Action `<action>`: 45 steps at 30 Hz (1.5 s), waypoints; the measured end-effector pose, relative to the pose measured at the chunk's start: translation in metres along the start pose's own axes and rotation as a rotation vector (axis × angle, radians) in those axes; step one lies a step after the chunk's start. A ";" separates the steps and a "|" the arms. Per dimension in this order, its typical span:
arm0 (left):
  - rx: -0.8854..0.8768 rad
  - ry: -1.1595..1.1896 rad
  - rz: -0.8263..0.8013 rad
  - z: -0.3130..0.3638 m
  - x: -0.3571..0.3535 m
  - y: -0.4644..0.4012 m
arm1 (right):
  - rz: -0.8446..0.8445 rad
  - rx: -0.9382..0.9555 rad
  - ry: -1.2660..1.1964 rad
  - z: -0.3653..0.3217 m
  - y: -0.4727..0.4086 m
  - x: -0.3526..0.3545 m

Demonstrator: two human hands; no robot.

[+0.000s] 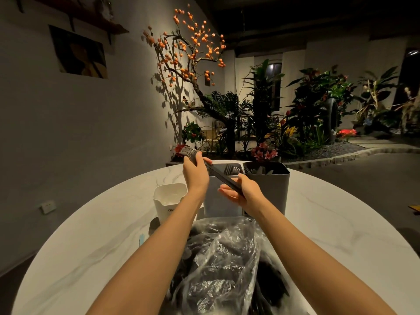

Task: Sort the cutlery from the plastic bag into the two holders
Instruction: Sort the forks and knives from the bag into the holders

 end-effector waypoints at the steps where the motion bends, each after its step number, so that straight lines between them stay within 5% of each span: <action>1: 0.024 0.021 -0.016 -0.004 -0.003 0.001 | 0.024 0.001 -0.059 -0.001 0.000 -0.001; 9: 0.103 0.059 -0.153 -0.012 -0.008 0.004 | 0.097 0.012 -0.166 -0.004 -0.001 -0.002; 15: 0.137 0.037 -0.253 -0.021 -0.010 0.003 | 0.154 0.056 0.153 -0.002 -0.006 -0.002; 26: -0.003 0.133 0.172 0.002 0.004 -0.008 | 0.063 0.181 0.389 -0.001 -0.005 -0.010; 39: -0.183 -0.831 -0.230 -0.018 -0.036 -0.009 | -0.043 0.155 0.475 0.018 -0.012 -0.002; 45: -0.256 -0.653 -0.172 -0.020 -0.033 -0.005 | -0.059 0.115 0.461 0.022 -0.013 0.000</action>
Point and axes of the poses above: each hand's wrist, its own y-axis away from the middle knuckle, its own x-axis out of the back of the hand, z = x × y, the point moved 6 cm from there along -y, towards the middle knuckle, and after that the axes turned 6 degrees about z, right-handed, at the moved point
